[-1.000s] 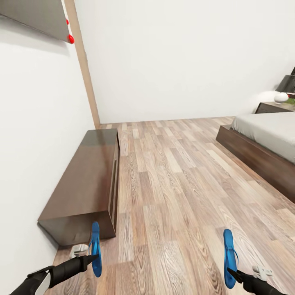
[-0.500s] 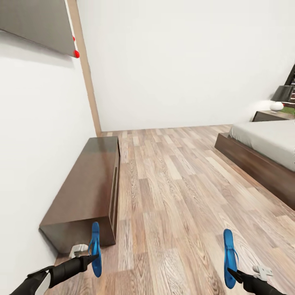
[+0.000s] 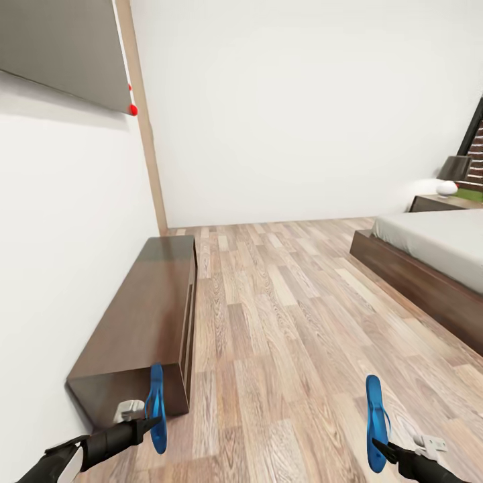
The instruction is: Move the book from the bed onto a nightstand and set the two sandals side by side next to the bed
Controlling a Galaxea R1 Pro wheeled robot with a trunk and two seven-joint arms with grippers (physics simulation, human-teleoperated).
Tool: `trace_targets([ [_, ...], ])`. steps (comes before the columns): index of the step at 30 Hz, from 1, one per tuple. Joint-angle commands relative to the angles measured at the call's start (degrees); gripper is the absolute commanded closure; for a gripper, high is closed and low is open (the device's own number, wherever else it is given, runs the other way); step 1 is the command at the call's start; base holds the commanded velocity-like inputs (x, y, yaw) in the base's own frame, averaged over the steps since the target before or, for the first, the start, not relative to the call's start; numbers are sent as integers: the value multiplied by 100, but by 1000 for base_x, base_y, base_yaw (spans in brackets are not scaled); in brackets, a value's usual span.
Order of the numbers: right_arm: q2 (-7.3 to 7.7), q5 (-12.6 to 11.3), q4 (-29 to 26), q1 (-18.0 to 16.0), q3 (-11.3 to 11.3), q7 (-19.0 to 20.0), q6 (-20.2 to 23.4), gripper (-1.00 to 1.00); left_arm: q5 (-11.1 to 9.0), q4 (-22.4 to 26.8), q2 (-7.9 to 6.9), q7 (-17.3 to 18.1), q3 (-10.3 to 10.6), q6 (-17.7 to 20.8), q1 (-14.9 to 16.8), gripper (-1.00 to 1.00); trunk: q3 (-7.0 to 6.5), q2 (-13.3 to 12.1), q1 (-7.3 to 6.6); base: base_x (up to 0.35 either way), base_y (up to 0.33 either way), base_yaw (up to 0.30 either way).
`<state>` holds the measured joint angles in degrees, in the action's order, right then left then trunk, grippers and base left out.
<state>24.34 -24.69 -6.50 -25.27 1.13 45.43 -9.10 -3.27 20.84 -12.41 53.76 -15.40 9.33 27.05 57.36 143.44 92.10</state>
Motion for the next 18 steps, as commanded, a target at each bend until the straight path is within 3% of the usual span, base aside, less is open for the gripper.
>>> trace_targets([
  [1, 1, 8, 8, -4, 7, 18, -13, 100, -15, -1, 1, 23, -16, 52, 2, 100, -17, 0, -4, 0, 0, 0],
  [18, 1, 8, 8, -4, 7, 8, -16, 100, -15, -1, -7, 25, -19, 52, 2, 100, -386, -100, -86, 0, 0, 0],
])
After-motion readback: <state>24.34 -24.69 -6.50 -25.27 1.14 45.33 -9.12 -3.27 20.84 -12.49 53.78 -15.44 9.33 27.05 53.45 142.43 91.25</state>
